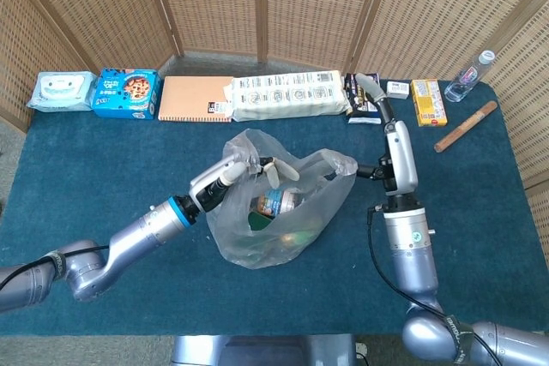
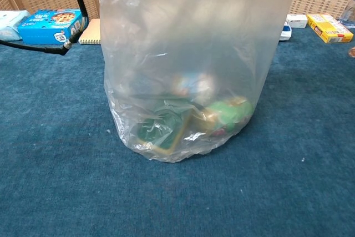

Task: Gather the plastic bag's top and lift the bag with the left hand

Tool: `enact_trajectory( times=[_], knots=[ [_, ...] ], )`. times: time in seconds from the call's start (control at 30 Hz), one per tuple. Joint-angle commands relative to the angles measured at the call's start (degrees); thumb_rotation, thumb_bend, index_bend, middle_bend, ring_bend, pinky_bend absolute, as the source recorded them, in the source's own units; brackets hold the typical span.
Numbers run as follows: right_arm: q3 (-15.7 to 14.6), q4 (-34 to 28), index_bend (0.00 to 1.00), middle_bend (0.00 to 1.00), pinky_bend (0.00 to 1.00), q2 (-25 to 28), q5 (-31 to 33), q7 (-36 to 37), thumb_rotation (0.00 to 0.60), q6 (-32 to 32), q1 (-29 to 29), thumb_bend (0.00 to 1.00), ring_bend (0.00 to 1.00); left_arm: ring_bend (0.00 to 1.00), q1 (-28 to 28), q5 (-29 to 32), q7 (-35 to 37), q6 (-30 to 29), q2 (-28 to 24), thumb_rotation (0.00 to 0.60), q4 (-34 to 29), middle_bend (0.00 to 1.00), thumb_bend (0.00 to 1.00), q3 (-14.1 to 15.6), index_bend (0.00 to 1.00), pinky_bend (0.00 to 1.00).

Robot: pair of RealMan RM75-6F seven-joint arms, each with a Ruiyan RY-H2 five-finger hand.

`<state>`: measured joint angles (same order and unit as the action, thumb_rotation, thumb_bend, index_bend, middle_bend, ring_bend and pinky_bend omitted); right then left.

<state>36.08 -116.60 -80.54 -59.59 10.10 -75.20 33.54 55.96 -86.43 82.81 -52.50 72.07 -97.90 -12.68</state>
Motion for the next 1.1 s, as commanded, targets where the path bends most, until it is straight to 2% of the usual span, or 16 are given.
enact_trajectory(
  times=[0.03,0.3,0.53,1.1],
  knots=[
    [-0.2,0.6,0.11,0.10,0.06,-0.2,0.6,0.1,0.600,0.5,0.7,0.02,0.05,0.20,0.3,-0.2,-1.0,0.1,0.6,0.000,0.3,0.28,0.15,0.0,0.43,0.17],
    [-1.0,0.7,0.11,0.10,0.05,-0.6,0.1,0.4,0.600,0.5,1.5,0.02,0.05,0.12,0.5,-1.7,-1.3,0.2,1.0,0.000,0.7,0.19,0.15,0.5,0.27,0.11],
    [-1.9,0.4,0.11,0.10,0.05,-1.0,-0.7,0.2,0.600,0.3,2.2,0.02,0.05,0.11,1.0,-2.3,-0.5,0.2,1.9,0.000,1.4,0.17,0.15,0.8,0.25,0.11],
    [-1.9,1.1,0.10,0.09,0.05,-2.2,0.4,-1.6,0.600,-0.4,4.2,0.02,0.04,0.10,2.6,-3.7,0.6,1.2,3.1,0.000,2.6,0.17,0.14,1.8,0.23,0.10]
  ],
)
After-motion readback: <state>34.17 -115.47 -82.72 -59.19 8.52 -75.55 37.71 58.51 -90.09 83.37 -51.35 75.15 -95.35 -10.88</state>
